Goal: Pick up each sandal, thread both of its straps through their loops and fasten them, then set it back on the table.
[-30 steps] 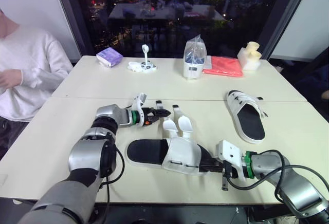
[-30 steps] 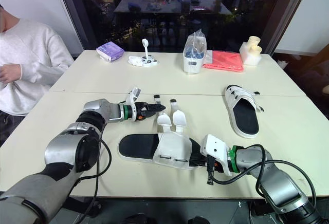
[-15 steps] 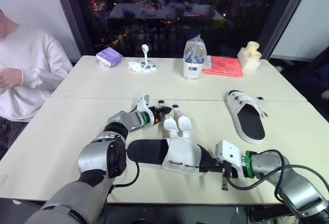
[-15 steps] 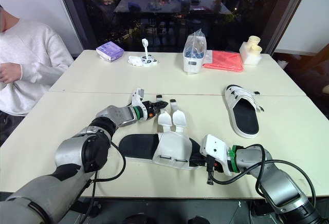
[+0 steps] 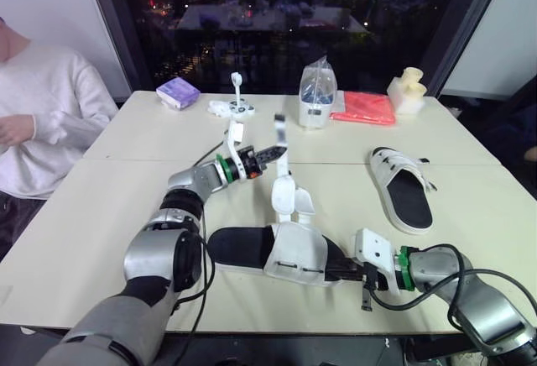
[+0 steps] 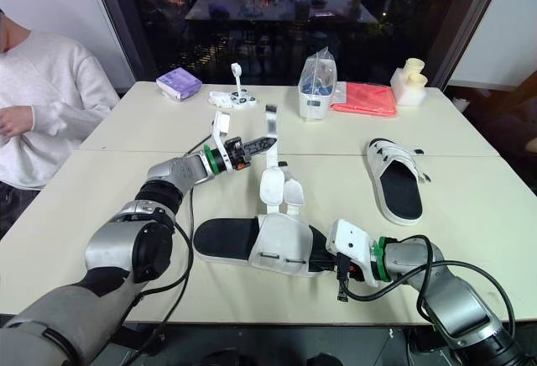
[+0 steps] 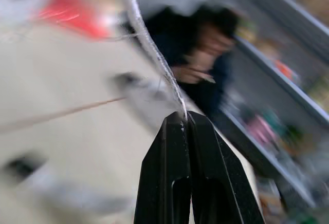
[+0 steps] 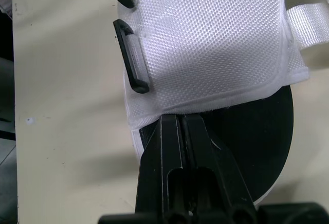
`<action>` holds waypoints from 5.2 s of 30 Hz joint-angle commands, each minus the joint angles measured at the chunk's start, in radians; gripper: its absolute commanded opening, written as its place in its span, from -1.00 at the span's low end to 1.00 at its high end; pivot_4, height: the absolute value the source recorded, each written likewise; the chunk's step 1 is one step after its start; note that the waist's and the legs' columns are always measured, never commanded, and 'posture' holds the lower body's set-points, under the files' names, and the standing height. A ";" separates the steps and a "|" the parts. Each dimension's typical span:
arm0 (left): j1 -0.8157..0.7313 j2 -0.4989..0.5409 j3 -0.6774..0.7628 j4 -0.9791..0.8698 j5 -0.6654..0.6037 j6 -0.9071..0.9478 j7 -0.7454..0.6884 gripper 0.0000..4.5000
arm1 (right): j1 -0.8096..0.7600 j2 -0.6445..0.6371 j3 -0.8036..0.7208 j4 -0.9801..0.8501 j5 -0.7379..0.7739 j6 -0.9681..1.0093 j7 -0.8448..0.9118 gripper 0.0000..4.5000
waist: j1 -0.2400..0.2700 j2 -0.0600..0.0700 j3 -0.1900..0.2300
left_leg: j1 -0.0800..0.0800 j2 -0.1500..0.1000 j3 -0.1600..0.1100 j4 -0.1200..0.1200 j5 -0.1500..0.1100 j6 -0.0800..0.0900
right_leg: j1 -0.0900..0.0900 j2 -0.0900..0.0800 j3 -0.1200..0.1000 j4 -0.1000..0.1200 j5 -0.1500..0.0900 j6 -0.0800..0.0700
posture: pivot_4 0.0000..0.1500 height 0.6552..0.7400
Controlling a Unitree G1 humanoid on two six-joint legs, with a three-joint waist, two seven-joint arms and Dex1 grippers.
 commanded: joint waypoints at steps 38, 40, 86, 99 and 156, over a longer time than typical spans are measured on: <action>0.548 0.601 -0.556 -0.914 -0.236 -0.173 -0.270 0.99 | -0.091 0.018 0.052 0.139 -0.050 -0.064 0.074 -1.00 | -0.010 0.004 0.000 | 0.001 0.002 -0.004 -0.001 -0.001 0.003 | 0.002 0.001 -0.001 -0.005 0.001 -0.003 | 1.00 1.00; 0.553 0.643 -0.551 -0.949 -0.316 0.028 -0.285 0.99 | -0.092 0.022 0.057 0.141 -0.053 -0.066 0.069 -1.00 | -0.014 0.004 0.000 | 0.001 0.002 -0.004 -0.001 -0.001 0.003 | 0.003 0.001 -0.001 -0.005 0.001 -0.002 | 1.00 1.00; 0.432 0.359 -0.368 -0.919 -0.488 0.599 -0.002 -0.98 | -0.066 -0.006 0.035 0.133 -0.059 -0.064 0.065 -1.00 | 0.005 0.006 0.001 | 0.002 0.001 -0.008 -0.001 -0.003 -0.002 | 0.004 0.000 -0.002 -0.006 0.001 -0.003 | 1.00 1.00; 0.240 0.266 -0.507 -0.528 -0.250 0.402 -0.182 -0.98 | -0.062 -0.011 0.037 0.127 -0.068 -0.067 0.059 -1.00 | 0.004 0.005 0.001 | 0.001 0.001 -0.008 -0.001 -0.002 -0.003 | 0.005 0.001 -0.004 -0.006 0.001 -0.003 | 1.00 1.00; 0.277 0.249 -0.611 -0.552 -0.002 0.059 -0.407 -0.98 | -0.033 -0.010 0.041 0.103 -0.090 -0.064 0.030 -1.00 | 0.005 0.005 0.001 | 0.001 0.001 -0.010 -0.003 -0.003 -0.003 | 0.001 -0.003 -0.004 -0.008 0.001 -0.003 | 1.00 1.00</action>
